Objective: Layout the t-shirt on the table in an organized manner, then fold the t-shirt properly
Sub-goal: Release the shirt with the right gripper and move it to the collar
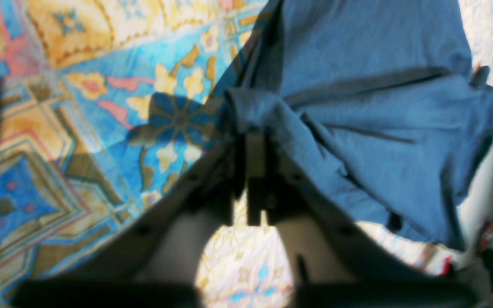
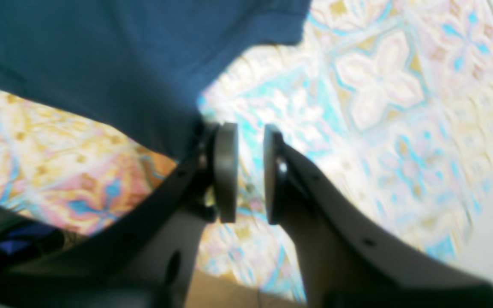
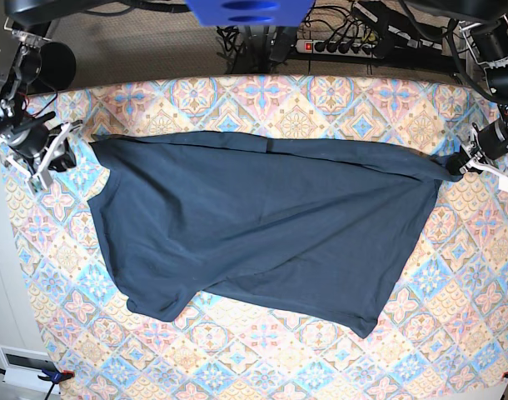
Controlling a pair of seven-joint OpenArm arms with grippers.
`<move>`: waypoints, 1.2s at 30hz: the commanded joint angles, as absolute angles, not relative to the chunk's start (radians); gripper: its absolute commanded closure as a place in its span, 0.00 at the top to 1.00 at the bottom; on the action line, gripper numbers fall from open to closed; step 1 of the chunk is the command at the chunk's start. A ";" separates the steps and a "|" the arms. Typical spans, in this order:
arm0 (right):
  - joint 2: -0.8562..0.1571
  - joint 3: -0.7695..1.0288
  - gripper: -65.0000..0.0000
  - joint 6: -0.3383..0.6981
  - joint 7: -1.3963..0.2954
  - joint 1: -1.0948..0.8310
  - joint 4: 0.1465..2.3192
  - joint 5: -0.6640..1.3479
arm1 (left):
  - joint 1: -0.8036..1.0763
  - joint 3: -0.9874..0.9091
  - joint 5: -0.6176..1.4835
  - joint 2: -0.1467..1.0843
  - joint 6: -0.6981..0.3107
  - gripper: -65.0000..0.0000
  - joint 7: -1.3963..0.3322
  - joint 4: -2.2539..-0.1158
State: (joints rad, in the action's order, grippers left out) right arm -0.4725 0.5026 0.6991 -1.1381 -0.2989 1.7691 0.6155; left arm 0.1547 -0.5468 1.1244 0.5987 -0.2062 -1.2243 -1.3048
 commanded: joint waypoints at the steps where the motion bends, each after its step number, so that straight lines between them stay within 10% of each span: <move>1: -0.481 0.532 0.18 0.698 -1.121 -0.294 1.784 0.624 | 0.143 -0.561 1.155 0.639 -0.216 0.15 -1.208 -1.360; 13: -0.438 0.567 0.18 0.698 -1.121 -0.291 1.945 0.641 | -0.024 -0.558 1.148 0.613 -0.214 0.70 -1.191 -1.448; 26: -0.440 0.182 0.18 0.698 -1.122 -0.292 1.965 0.944 | -0.162 -0.555 0.964 0.424 -0.208 0.72 -1.196 -1.435; 36: -0.389 -0.229 0.18 0.698 -1.115 -0.254 1.963 0.636 | -0.157 -0.472 0.967 0.426 -0.211 0.72 -1.196 -1.435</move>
State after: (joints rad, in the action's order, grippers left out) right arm -0.3801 -0.2367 0.6952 -1.1297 -0.2581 1.9469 0.6033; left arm -0.1383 -0.4656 0.9466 0.4038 -0.2070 -1.2114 -1.4200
